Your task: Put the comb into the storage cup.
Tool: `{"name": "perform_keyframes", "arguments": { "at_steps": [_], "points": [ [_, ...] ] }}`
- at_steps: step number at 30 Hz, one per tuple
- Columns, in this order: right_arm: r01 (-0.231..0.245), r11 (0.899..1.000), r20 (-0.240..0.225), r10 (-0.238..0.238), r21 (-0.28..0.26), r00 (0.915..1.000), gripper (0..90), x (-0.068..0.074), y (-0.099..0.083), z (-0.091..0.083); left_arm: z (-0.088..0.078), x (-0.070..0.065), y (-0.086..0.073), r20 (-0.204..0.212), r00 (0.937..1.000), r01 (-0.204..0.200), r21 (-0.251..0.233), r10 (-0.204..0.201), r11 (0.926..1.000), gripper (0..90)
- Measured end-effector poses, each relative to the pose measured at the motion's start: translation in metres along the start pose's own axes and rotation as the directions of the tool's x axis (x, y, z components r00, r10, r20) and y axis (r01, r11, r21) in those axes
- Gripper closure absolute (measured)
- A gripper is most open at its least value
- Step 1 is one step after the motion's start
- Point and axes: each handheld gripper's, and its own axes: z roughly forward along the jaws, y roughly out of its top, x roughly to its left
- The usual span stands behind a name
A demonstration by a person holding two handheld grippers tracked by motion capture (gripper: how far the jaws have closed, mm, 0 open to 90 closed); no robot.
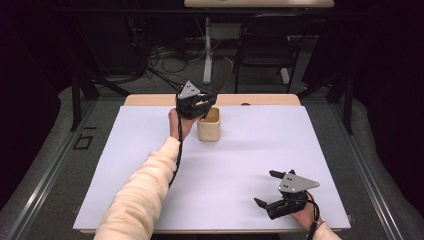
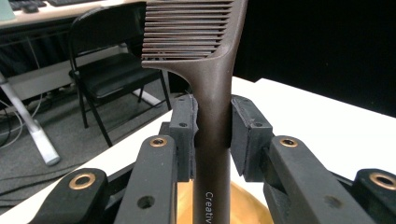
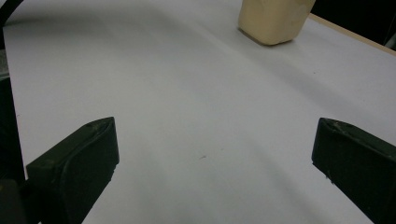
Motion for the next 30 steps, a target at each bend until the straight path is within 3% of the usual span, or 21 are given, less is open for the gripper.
{"name": "perform_keyframes", "arguments": {
  "at_steps": [17,30],
  "points": [
    [0.004,1.0,0.003,-0.004,-0.001,1.0,0.1,0.0,0.0,0.0,0.006,0.002,-0.011,0.018,0.9998,0.004,0.046,-0.005,0.9989,71.8],
    [0.004,1.0,0.004,-0.004,0.0,1.0,0.1,0.0,0.0,0.0,0.01,0.003,-0.013,0.034,0.9993,-0.018,0.085,0.015,0.9962,71.8]
  ]
}}
